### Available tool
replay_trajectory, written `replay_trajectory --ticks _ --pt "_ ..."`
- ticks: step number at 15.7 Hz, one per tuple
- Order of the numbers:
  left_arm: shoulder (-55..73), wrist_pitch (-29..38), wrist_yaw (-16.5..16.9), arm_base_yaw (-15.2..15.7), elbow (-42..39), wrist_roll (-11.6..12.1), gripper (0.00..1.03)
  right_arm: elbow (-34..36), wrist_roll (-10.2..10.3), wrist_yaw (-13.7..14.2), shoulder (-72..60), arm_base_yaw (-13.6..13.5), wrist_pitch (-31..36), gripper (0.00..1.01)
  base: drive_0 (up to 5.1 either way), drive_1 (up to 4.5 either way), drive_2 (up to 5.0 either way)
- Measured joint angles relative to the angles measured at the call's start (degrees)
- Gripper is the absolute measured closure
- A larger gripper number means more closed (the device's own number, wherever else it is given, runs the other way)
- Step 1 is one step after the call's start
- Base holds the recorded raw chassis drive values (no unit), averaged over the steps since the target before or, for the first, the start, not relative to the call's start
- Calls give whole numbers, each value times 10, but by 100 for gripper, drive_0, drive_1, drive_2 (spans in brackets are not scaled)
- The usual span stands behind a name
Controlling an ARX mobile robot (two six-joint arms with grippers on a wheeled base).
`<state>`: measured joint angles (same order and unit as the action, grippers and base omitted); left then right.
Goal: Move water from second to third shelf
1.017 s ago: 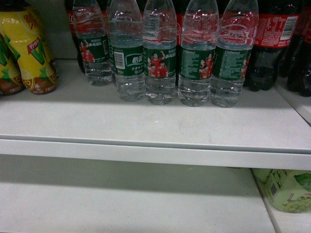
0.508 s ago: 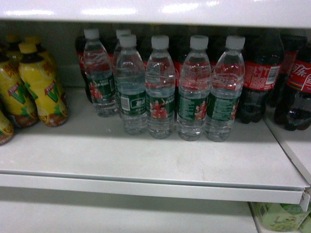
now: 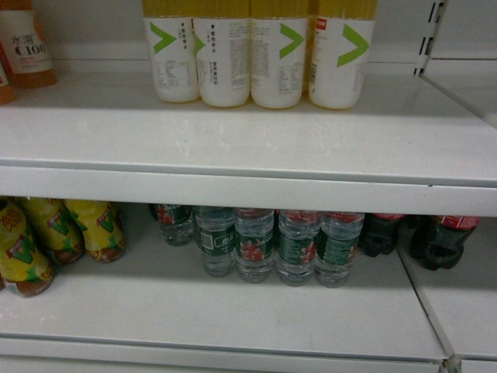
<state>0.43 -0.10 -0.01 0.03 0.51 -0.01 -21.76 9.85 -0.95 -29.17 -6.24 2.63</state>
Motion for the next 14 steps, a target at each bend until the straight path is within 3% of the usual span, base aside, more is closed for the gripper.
replay_trajectory --ticks 14 --pt "0 -1 1 0 0 0 5 0 0 3 0 6 -2 57 0 0 0"
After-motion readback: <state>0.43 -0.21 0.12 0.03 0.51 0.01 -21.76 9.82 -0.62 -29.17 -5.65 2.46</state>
